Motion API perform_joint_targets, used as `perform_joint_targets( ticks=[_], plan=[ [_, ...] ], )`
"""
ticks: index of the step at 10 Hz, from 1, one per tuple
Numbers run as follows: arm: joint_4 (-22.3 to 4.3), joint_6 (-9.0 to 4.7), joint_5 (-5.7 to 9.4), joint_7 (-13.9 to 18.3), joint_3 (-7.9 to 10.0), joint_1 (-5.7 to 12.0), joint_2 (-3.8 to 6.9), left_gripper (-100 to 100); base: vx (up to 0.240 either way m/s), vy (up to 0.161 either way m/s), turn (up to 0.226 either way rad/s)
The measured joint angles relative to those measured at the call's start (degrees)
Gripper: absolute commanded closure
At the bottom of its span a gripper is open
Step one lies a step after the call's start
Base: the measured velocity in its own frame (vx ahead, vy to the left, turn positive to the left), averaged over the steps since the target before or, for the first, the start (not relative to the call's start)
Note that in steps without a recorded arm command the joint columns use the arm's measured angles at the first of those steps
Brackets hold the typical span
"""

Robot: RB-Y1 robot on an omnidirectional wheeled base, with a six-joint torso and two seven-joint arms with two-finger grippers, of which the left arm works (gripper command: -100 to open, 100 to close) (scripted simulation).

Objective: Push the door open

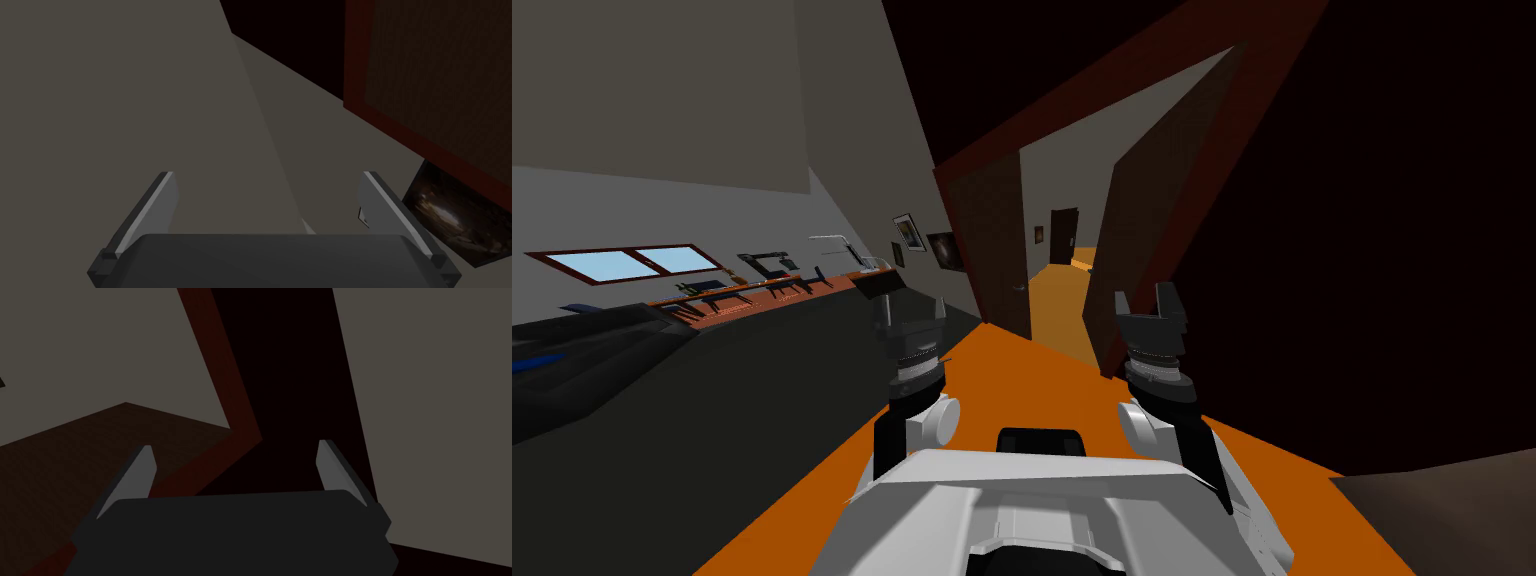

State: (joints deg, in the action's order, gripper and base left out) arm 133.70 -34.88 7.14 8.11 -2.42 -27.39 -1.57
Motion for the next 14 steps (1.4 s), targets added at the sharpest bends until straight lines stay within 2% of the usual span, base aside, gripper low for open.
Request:
perform_joint_targets(
  ticks=[4,7,9,10,14],
  plan=[
    [-5.23,-0.70,-0.61,0.13,-0.59,1.93,1.36,-100,0.138,0.048,-0.019],
    [-8.74,-0.70,-1.25,-0.04,-1.32,3.52,1.92,-100,0.093,0.035,-0.010],
    [-11.26,-1.29,-1.63,0.04,-1.84,4.04,2.39,-100,0.094,0.022,-0.012],
    [-12.83,-1.47,-1.65,0.20,-1.71,4.75,2.84,-100,0.105,0.017,-0.011],
    [-19.39,-2.35,-2.59,0.13,-2.73,7.25,3.54,-100,0.096,0.032,-0.014]
  ],
)
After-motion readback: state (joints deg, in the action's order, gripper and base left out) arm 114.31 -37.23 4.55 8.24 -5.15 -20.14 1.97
